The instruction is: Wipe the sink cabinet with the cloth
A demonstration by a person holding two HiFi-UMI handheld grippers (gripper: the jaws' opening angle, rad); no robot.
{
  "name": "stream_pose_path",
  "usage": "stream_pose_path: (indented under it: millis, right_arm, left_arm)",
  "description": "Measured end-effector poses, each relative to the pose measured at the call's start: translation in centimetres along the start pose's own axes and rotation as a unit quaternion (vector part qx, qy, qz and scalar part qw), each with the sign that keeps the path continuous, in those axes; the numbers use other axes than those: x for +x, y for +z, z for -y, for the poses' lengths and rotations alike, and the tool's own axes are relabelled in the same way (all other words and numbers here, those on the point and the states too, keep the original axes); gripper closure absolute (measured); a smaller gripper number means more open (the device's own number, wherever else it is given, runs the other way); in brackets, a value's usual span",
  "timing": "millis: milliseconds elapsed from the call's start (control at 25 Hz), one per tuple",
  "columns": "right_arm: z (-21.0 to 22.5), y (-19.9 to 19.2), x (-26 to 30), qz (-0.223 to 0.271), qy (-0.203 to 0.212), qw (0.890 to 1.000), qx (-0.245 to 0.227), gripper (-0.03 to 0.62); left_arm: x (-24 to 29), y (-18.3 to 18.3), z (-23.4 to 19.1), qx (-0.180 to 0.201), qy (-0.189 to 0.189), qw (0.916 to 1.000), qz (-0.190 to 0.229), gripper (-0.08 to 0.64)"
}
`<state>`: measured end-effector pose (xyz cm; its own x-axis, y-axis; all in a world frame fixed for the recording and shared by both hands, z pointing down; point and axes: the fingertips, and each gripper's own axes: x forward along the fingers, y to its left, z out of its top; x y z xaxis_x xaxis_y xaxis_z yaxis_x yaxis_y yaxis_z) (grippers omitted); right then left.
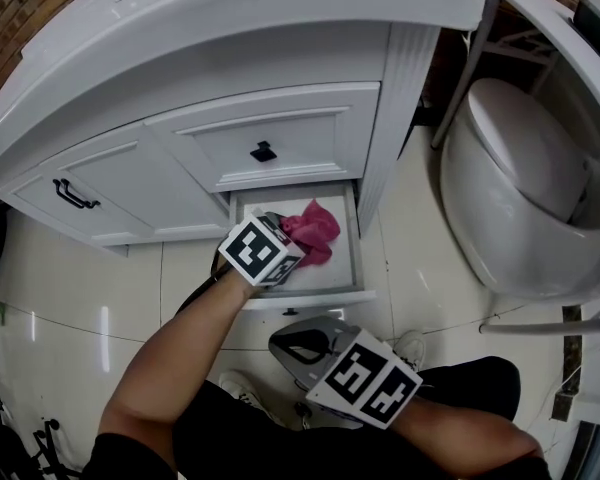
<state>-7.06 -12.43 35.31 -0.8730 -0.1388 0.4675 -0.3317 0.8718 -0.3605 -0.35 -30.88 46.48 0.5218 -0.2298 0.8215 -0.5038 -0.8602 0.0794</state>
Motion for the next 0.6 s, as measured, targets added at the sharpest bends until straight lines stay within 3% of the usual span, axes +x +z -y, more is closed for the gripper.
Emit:
stream_pose_path:
  millis: [280, 600]
  right_arm:
    - [0.2, -0.2, -0.4, 0.002, -0.005, 1.0, 0.001, 0.586]
    - [0.7, -0.5, -0.7, 0.0, -0.011, 1.0, 0.002, 0.586]
  left_arm:
    - [2.6, 2.1, 2.9, 0.036, -0.044, 0.9984, -0.006, 0.471]
    - [3.3, 0.2, 2.0, 0.049, -0.041, 0.9968, -0.048, 0.471]
